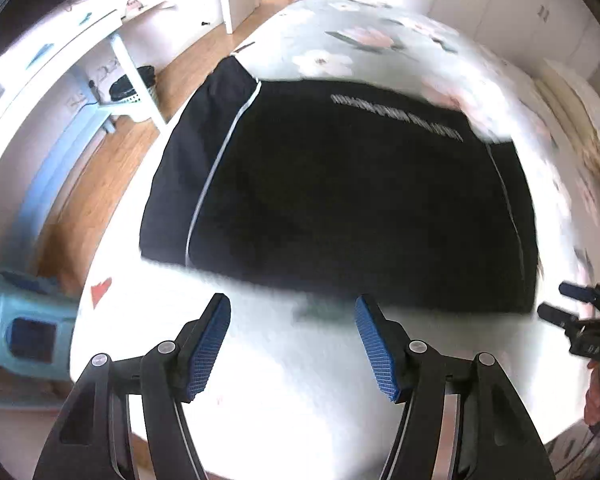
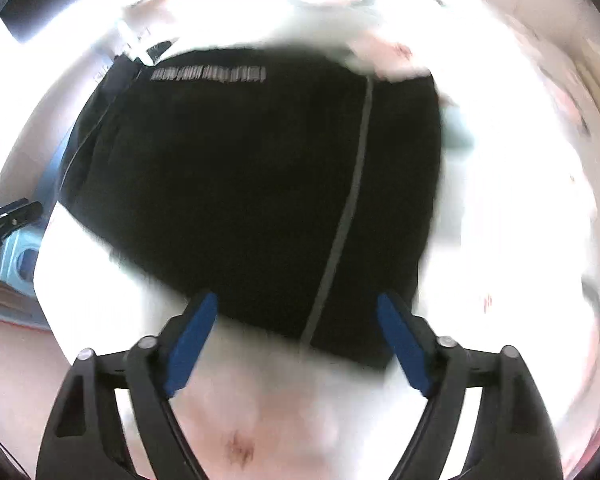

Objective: Fold large clothes

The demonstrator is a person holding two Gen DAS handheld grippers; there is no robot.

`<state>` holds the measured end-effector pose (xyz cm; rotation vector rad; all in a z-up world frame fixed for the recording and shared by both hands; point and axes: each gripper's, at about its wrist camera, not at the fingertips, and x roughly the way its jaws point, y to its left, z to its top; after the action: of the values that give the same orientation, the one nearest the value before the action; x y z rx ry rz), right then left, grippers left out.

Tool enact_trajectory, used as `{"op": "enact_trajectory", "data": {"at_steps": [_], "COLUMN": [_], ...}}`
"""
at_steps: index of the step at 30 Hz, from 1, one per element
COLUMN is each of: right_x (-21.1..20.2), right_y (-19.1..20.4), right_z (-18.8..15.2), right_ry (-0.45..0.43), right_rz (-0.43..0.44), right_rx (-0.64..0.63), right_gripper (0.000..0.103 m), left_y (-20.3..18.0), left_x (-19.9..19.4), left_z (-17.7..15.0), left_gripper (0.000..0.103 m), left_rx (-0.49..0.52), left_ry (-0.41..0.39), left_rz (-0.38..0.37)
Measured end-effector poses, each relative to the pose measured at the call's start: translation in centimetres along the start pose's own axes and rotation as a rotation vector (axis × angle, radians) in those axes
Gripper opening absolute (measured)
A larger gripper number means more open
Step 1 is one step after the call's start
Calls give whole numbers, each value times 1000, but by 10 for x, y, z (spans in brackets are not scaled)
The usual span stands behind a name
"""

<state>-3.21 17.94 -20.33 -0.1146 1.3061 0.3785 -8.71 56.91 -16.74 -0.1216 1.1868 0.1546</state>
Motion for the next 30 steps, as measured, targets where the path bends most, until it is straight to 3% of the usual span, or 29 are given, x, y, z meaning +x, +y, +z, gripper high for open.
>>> {"op": "enact_trajectory", "data": {"at_steps": [5, 8, 11, 14, 16, 20, 25, 30], "right_x": [-21, -51, -94, -149, -191, -257, -306, -300], "right_y": [6, 0, -3, 14, 27, 57, 77, 99], "right_z": [-96, -122, -119, -90, -74, -53, -45, -35], "right_ry": [175, 208, 163, 66, -11, -135, -215, -195], "right_rz": [-36, -42, -24, -30, -48, -36, -70, -90], "right_rx": [-5, 27, 73, 79, 72, 89, 95, 105], "right_gripper": [85, 85, 85, 85, 85, 90, 94, 94], "left_y": [-25, -43, -66, -86, -97, -103, -95, -80], "left_x": [-47, -86, -140, -190, -226, -285, -310, -298], "left_z": [-56, -65, -57, -43, -37, -29, -21, -4], "left_gripper": [67, 67, 67, 70, 77, 78, 79, 79], "left_rx": [-22, -27, -7, 23, 25, -9, -59, -47], "left_ry": [33, -13, -102, -188, -238, -285, -274, -249], "left_rz": [55, 97, 162, 212, 248, 246, 219, 219]}}
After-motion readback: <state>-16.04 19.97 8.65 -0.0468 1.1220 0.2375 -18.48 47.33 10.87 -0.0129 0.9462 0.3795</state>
